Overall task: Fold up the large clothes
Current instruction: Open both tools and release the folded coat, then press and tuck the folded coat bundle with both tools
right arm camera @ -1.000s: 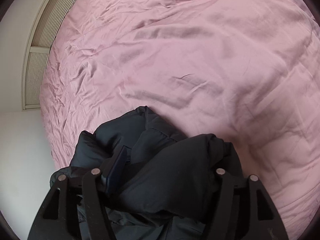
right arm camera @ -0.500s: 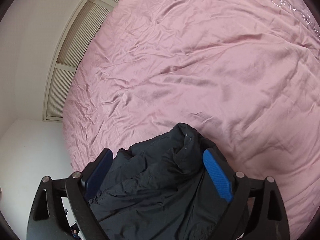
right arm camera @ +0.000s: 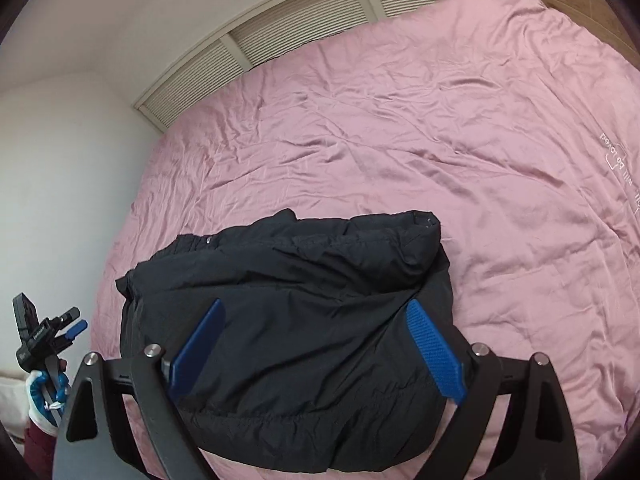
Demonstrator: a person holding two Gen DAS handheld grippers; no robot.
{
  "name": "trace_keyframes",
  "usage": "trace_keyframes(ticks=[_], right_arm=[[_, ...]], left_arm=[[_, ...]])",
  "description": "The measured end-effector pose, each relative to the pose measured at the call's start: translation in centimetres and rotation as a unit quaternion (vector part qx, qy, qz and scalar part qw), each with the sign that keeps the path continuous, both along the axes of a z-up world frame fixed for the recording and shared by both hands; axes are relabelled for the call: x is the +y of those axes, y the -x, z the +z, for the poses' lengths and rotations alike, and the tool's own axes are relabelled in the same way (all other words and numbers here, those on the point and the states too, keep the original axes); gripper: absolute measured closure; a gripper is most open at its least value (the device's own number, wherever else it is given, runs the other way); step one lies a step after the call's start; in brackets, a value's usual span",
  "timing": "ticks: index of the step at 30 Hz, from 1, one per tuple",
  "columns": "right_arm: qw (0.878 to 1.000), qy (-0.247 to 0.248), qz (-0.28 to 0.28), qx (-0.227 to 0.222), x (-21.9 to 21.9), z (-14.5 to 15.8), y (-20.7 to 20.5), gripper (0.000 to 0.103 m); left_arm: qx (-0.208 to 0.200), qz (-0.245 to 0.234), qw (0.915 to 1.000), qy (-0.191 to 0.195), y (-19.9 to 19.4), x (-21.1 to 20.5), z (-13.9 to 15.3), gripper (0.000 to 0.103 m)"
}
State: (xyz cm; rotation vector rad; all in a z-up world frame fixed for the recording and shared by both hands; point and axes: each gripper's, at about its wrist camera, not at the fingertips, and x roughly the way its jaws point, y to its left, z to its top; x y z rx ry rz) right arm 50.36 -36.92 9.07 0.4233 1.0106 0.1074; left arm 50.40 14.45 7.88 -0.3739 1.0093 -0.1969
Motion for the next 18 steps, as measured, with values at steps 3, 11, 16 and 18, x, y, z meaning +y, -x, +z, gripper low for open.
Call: trace_keyframes(ticks=[3,11,16,18], right_arm=[[0.999,0.018,0.045,-0.014,3.2,-0.2,1.9,0.010],[0.990,0.059,0.125,-0.019,9.9,-4.4,6.2,0.010],[0.987,0.053,0.150,-0.013,11.8,-7.5,6.1,0.010],[0.986,0.052,0.159,-0.009,12.6,-8.9,5.4,0.010]], left_arm=[[-0.003,-0.027,0.9992,-0.031,2.0,-2.1,-1.2,0.020],[0.002,-0.085,0.9939,-0.071,4.9,-6.2,-5.5,0.020],[-0.004,-0.113,0.9900,-0.085,4.5,-8.7,-8.4,0.019],[-0.014,-0.114,0.9888,-0.096,3.7,-9.4,-9.2,0.015]])
